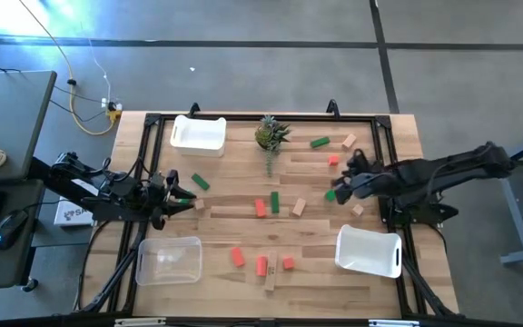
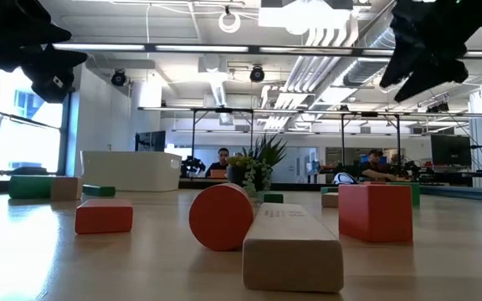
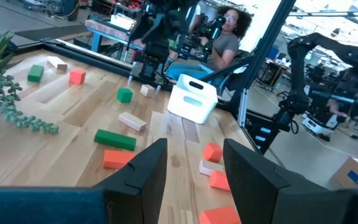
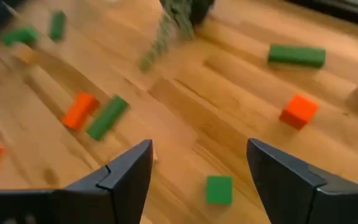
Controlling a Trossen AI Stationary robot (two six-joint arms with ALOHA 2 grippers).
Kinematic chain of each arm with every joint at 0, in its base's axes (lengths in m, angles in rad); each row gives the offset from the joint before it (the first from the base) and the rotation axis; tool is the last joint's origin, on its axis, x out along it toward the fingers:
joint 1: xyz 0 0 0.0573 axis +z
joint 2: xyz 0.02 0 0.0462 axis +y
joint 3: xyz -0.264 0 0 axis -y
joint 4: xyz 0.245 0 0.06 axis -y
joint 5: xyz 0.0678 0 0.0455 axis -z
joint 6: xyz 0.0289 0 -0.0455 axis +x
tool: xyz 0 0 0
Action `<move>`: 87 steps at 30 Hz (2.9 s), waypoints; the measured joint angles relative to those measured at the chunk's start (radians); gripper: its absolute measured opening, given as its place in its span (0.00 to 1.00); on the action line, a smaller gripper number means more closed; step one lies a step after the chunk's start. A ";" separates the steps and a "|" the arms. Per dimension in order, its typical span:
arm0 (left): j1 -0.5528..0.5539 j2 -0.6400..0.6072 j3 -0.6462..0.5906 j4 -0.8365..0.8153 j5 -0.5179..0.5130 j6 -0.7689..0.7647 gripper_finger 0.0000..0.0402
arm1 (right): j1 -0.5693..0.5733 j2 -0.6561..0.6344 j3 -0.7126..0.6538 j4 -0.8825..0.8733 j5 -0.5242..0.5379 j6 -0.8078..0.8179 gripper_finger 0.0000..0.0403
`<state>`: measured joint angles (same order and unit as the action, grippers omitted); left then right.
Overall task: Sort & place blocks by color
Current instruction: Put the green block into the bottom white bin
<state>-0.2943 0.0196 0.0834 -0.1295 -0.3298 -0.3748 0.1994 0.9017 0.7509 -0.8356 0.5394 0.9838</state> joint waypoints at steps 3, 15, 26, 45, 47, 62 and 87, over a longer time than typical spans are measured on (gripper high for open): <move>0.000 0.000 0.000 0.000 0.000 0.000 0.36 | -0.022 0.073 0.000 -0.002 -0.048 0.006 0.62; 0.000 0.000 0.000 -0.002 0.000 0.000 0.36 | -0.161 0.324 0.000 -0.003 -0.253 -0.003 0.62; 0.000 0.000 0.000 -0.008 0.001 0.003 0.36 | -0.235 0.442 0.000 0.028 -0.313 -0.023 0.62; 0.000 0.000 0.000 -0.020 0.001 0.003 0.36 | -0.252 0.615 0.000 0.077 -0.394 -0.045 0.59; 0.000 0.000 0.000 -0.027 0.001 0.003 0.36 | -0.252 0.617 0.000 0.083 -0.394 -0.043 0.54; 0.000 0.000 0.000 -0.031 0.003 0.001 0.36 | -0.252 0.617 0.002 0.081 -0.401 -0.048 0.26; 0.000 0.000 0.000 -0.031 0.001 0.003 0.36 | 0.150 0.617 0.465 -0.412 -0.140 0.262 0.26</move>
<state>-0.2941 0.0193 0.0830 -0.1608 -0.3286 -0.3721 0.3494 1.5188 1.2157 -1.2471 0.3992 1.2462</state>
